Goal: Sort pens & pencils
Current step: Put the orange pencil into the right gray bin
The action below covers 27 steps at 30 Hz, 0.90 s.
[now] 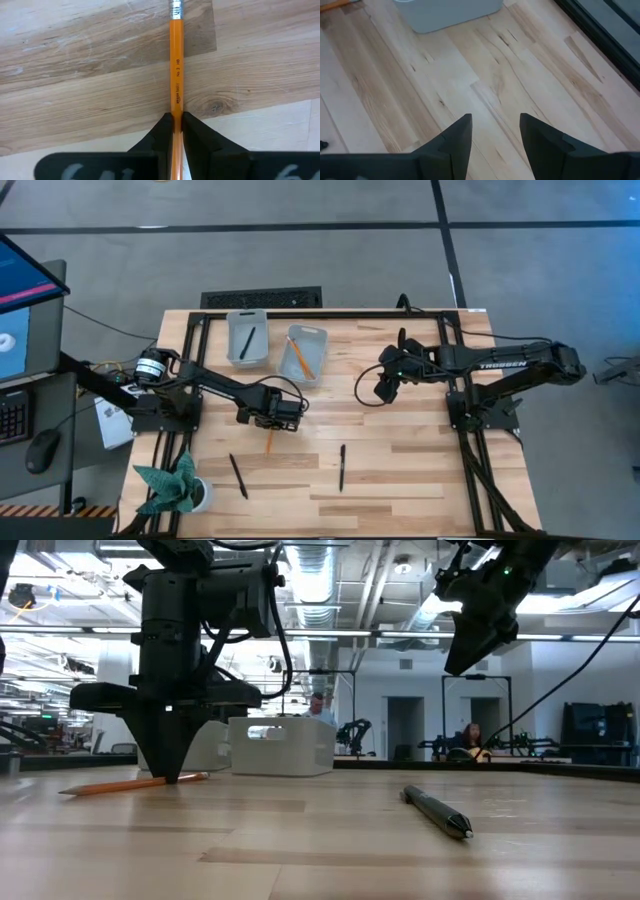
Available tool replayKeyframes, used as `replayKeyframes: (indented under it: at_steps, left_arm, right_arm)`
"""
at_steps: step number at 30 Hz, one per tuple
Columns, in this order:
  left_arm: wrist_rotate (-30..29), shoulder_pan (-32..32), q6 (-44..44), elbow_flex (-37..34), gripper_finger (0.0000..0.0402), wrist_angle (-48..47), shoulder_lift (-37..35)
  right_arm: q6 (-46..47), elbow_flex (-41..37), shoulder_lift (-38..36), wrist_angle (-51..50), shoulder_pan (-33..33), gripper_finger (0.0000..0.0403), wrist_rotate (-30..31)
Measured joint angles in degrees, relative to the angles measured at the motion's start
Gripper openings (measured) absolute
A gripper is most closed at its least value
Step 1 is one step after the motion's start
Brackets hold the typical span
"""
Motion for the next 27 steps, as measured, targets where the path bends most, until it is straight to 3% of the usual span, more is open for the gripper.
replayKeyframes:
  at_steps: [14, 27]
  left_arm:
    - [-1.4, 1.8, 5.9, -0.2, 0.0023, 5.6, -2.5]
    - [-1.9, 6.3, 14.8, -0.1, 0.0023, 11.5, -10.0]
  right_arm:
    - [0.0, 0.0, 0.0, -0.1, 0.0, 0.0189, 0.0]
    - [0.0, 0.0, 0.0, -0.4, 0.0, 0.0189, 0.0]
